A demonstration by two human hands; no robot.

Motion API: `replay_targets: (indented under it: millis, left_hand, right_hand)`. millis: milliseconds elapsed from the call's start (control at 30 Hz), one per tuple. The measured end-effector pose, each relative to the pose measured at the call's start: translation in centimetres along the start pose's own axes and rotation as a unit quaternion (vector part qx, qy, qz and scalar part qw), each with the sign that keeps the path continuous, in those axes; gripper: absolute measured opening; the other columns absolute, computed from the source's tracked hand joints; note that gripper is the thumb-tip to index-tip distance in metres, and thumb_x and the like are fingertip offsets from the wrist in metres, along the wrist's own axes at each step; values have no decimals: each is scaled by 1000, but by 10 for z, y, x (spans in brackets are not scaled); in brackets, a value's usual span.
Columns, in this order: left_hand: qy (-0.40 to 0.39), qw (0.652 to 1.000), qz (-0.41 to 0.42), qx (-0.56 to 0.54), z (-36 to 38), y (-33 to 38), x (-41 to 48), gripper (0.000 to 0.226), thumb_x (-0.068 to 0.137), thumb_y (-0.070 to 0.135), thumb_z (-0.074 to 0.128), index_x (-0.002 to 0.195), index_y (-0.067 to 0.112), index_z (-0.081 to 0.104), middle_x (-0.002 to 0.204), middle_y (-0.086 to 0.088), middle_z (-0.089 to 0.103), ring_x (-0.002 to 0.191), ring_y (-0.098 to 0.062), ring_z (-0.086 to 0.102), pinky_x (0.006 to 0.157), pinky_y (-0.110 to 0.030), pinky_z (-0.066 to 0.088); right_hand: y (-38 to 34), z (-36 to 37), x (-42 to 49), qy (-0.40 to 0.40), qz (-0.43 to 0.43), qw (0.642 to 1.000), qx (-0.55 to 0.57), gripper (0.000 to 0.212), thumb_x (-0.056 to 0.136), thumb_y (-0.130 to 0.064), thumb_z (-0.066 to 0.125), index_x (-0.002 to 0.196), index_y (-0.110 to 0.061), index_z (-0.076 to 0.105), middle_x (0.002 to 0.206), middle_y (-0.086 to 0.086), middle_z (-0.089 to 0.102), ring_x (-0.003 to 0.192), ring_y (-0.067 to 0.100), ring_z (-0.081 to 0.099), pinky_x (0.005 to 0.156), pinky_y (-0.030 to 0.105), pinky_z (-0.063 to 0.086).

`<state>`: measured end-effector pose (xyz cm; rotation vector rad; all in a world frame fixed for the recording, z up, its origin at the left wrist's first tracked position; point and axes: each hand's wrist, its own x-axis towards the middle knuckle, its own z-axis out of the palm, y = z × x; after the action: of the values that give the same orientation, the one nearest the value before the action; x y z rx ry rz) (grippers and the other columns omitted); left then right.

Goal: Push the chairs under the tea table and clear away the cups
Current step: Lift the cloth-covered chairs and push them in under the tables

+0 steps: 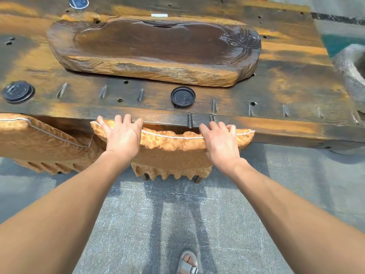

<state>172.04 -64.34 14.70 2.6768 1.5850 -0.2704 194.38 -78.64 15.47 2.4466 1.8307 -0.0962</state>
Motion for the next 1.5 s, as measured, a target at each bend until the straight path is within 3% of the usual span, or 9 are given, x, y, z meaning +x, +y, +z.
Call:
replay_targets:
  millis: [233,400,567,733,933,1067,1200,1367,1500]
  left_hand:
    - [13,1000,5,-4,3,-3,0,41,75,-11,48,106,15,52,103,-13,43,113,-41,41,107,-84,5]
    - [-38,999,24,-16,-6,-7,1,39,79,-1,56,111,18,46,101,-7,37,116,-38,38,110,-82,4]
    - [-79,995,56,-13,-21,-14,-20,57,78,19,62,130,21,38,129,-8,43,134,-32,32,116,-73,5]
    - [-71,993,77,-53,-30,-19,-44,87,83,28,67,157,19,21,164,-8,22,155,-29,6,122,-62,11]
    - [-168,980,83,-73,-70,-15,-62,81,88,29,62,157,16,23,166,-12,19,153,-33,17,122,-52,22]
    - [-301,941,143,-62,-109,-6,-64,57,91,22,54,146,13,43,149,-12,46,136,-29,46,111,-39,39]
    - [-395,890,211,-82,-153,28,-72,49,95,16,57,143,22,52,147,1,53,125,-14,55,100,-22,46]
    - [-365,889,263,-88,-201,114,-86,35,90,31,56,124,35,65,137,9,57,124,-11,53,105,-26,41]
    - [-326,886,305,-124,-222,204,-86,21,96,20,56,109,22,71,129,-1,62,121,-14,57,105,-22,39]
  right_hand:
    - [-1,2,0,1,6,1000,0,54,65,-3,74,110,-21,50,106,5,55,102,31,50,88,47,31]
    - [-7,-3,-9,-14,25,999,17,63,67,12,59,120,-20,45,115,7,53,115,32,47,111,51,25]
    - [-12,-13,-31,-47,24,998,17,73,82,-6,63,147,-18,32,141,6,42,141,30,32,125,54,8]
    - [-25,-32,-57,-80,51,992,86,91,88,-14,66,161,-15,12,169,5,11,157,24,4,127,47,10]
    - [-23,-87,-84,-206,94,965,134,46,91,-13,59,136,-12,52,140,10,54,127,33,55,105,44,48]
    - [-7,-131,-105,-283,141,931,180,38,91,-20,56,128,-14,61,131,14,64,119,35,62,97,40,51]
    - [18,-169,-137,-282,171,911,248,29,90,-23,58,117,-15,67,125,11,69,115,31,63,99,39,52]
    - [75,-186,-193,-250,221,894,297,27,90,-19,56,113,-22,68,125,11,67,115,32,63,98,36,51]
    - [150,-183,-236,-185,286,887,310,29,84,-20,53,106,-26,69,117,5,72,112,29,65,94,30,50]
